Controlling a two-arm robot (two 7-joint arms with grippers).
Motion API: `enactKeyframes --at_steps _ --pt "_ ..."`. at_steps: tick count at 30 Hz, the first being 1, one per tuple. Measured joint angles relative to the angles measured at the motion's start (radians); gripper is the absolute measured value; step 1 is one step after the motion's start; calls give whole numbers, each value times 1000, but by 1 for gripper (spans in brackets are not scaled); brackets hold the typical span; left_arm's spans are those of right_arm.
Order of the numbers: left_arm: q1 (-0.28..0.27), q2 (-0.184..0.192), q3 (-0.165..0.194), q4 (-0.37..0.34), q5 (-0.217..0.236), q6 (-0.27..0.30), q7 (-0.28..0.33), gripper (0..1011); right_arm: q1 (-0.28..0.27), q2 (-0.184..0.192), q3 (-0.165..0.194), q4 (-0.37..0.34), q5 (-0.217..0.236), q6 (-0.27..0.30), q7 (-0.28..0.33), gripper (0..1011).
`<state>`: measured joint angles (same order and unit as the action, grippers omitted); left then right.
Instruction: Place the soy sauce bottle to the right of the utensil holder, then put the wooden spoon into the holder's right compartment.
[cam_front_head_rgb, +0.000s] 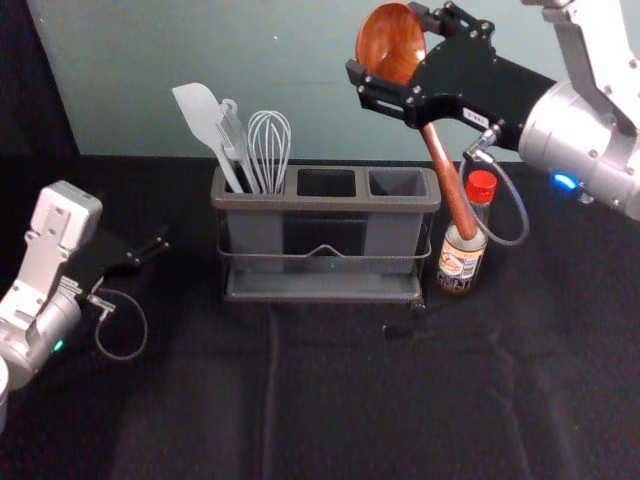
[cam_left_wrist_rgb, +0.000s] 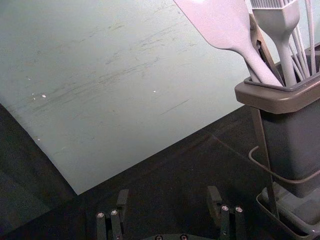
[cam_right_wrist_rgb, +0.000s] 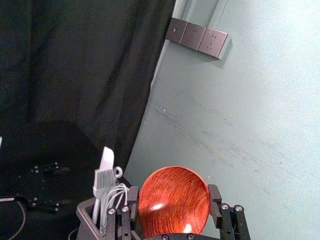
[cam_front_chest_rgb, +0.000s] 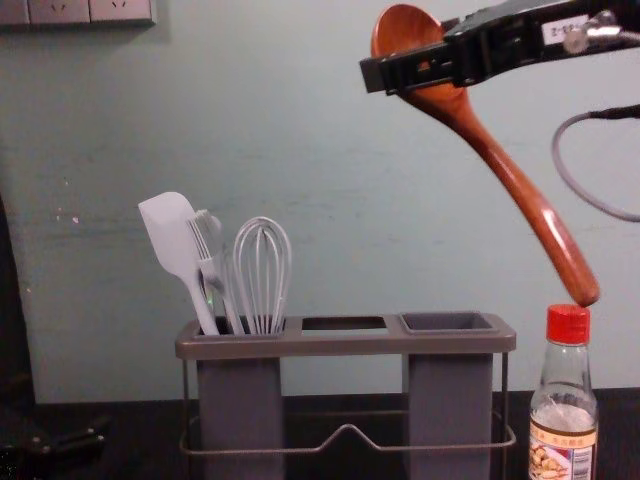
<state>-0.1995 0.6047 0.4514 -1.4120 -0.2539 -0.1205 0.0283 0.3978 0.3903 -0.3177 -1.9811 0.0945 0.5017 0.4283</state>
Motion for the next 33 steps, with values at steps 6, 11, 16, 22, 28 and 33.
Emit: enactKeyframes --at_steps 6,11,16,22,28,33 --pt "0 0 0 0 0 0 0 1005 34 -22 -32 63 4 -22 -18 842" --pt "0 0 0 0 0 0 0 1005 55 -48 -48 121 1 -71 -41 842" --pt "0 0 0 0 0 0 0 1005 78 -72 -62 187 -7 -140 -61 842" --pt "0 0 0 0 0 0 0 1005 103 -92 -69 244 -9 -181 -70 842" --pt "0 0 0 0 0 0 0 1005 126 -101 -68 306 6 -202 -62 842" --pt "0 0 0 0 0 0 0 1005 159 -104 -79 361 12 -212 -49 842"
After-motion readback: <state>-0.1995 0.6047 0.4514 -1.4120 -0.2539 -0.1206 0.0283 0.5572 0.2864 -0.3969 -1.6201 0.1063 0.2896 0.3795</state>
